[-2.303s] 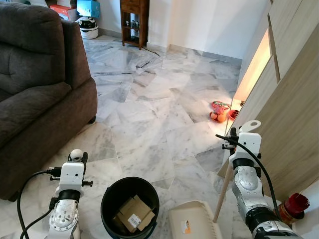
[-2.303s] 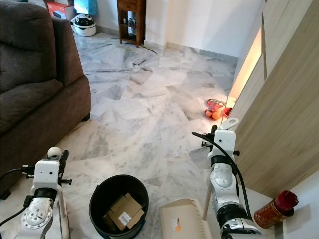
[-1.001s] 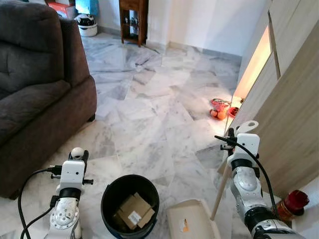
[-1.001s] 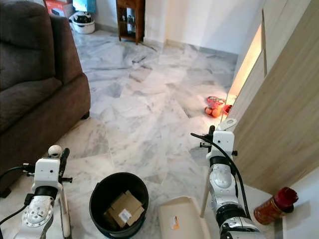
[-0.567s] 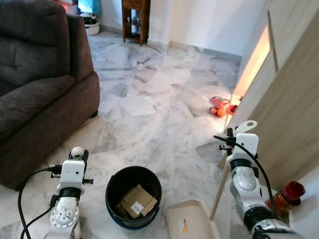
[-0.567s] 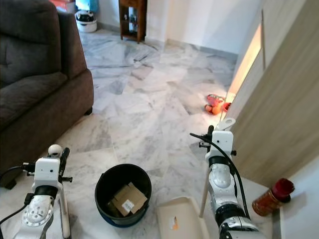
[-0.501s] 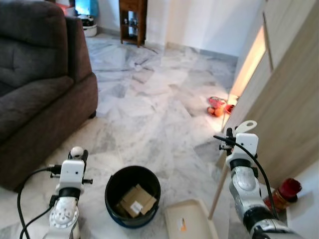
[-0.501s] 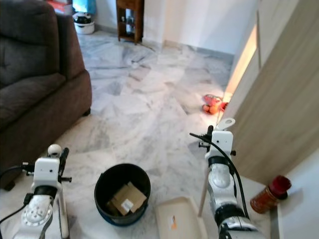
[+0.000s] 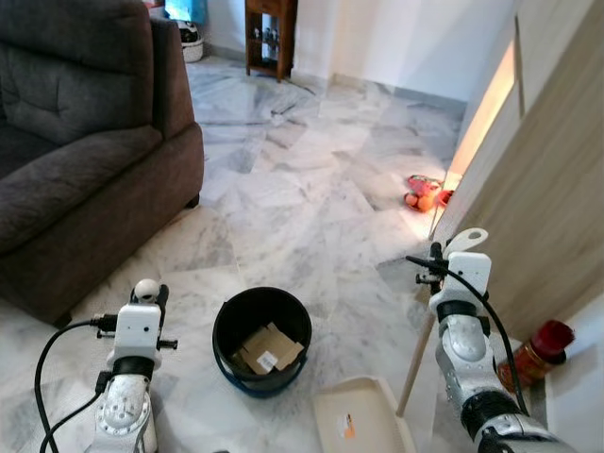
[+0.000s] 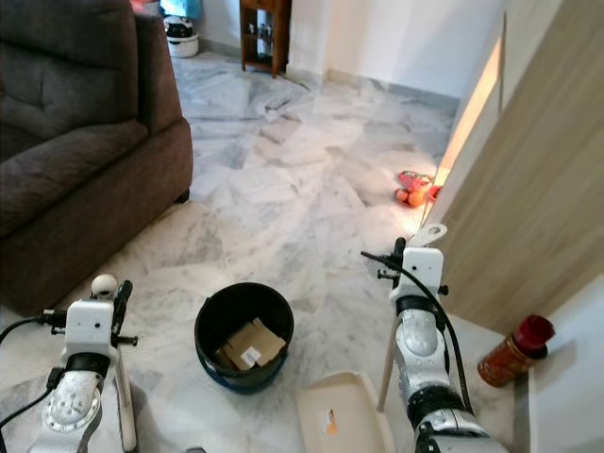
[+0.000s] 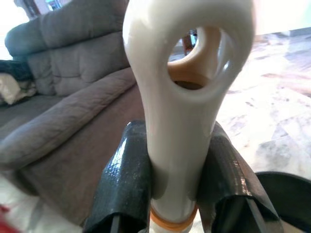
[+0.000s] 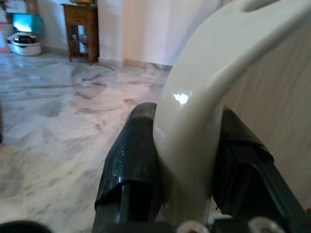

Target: Sweep floor

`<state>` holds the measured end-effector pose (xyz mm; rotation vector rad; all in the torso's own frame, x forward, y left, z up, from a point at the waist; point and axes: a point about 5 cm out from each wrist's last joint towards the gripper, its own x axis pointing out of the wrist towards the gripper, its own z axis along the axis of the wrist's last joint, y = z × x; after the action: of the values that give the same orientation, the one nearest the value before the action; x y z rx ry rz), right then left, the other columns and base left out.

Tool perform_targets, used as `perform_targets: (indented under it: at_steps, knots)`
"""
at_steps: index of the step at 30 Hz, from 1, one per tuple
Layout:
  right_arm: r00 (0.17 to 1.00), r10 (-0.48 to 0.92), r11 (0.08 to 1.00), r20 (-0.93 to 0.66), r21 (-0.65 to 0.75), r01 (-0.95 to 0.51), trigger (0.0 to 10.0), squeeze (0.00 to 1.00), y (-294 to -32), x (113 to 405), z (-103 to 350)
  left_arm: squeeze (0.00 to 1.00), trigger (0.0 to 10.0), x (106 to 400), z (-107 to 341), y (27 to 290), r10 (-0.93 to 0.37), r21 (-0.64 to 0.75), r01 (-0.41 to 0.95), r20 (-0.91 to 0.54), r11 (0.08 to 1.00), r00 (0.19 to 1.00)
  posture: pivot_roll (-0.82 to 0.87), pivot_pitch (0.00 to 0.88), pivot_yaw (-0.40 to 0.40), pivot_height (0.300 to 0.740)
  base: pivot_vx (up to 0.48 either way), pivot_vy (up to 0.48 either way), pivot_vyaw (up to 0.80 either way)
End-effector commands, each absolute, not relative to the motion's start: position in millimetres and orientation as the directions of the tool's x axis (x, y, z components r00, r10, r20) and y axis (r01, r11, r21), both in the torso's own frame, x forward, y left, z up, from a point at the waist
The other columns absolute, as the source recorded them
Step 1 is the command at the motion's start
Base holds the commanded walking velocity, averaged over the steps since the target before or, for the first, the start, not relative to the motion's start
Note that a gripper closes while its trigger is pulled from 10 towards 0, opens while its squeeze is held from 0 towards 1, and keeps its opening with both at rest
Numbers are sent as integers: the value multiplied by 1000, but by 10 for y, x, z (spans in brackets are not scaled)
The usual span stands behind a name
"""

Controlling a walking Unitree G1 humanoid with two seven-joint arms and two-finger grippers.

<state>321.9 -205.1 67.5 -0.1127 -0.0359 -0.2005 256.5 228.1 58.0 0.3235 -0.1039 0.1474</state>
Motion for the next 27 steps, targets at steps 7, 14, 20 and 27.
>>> perform_targets:
  at_steps: [7, 14, 20, 27]
  knots:
    - [976, -204, 972, 74, -99, 211, 10000, 0, -2080, 3241, 732, 0, 10000, 2578, 620, 2290, 124, 312, -165, 146, 935, 981, 90, 0, -65, 740, -274, 0, 0]
    - [976, -203, 973, 74, -97, 210, 10000, 0, -2073, 3242, 730, 0, 10000, 2580, 619, 2289, 123, 313, -164, 147, 936, 981, 91, 0, -66, 740, -273, 0, 0]
    - [976, -202, 973, 76, -94, 209, 10000, 0, -2071, 3238, 728, 0, 10000, 2587, 619, 2287, 119, 312, -160, 146, 936, 982, 89, 0, -64, 740, -273, 0, 0]
    - [977, -200, 974, 75, -95, 207, 10000, 0, -2064, 3236, 724, 0, 10000, 2600, 627, 2283, 116, 312, -158, 149, 937, 982, 88, 0, -62, 740, -270, 0, 0]
